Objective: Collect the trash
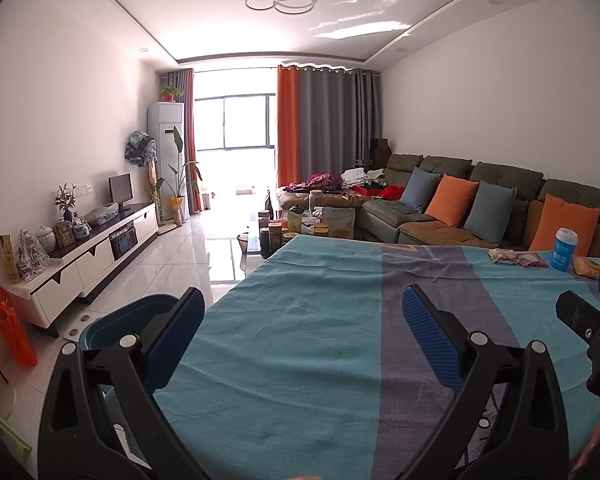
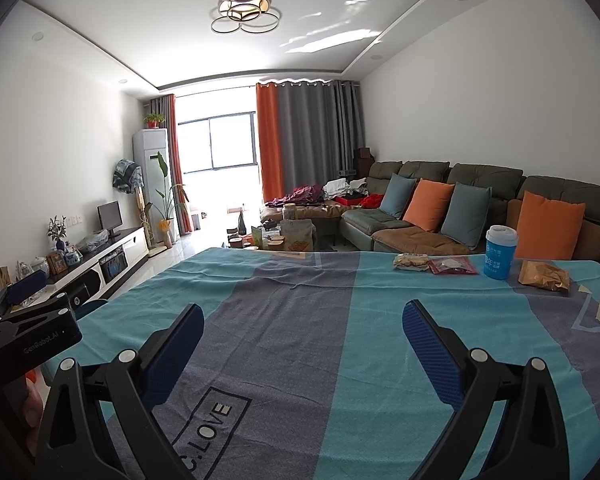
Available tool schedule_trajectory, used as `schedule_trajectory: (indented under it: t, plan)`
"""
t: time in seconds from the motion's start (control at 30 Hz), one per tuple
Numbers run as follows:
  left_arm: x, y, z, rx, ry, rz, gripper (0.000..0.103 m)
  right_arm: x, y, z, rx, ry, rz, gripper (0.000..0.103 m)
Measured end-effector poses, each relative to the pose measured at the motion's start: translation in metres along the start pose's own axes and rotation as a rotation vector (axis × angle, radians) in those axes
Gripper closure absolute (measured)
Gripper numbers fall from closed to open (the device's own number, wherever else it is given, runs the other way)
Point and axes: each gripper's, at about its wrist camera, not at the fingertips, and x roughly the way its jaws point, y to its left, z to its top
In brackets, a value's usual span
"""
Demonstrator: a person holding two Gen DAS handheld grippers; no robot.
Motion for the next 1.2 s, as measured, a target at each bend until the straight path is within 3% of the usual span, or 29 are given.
schedule_trajectory:
  t: [1.2]
  plan:
    - [0.0015,-0.0011,-0.0019,0.0,-0.001,0.008,0.006,0.0031,-0.0019,0.0002,0.001,0.0,0.006,0.007]
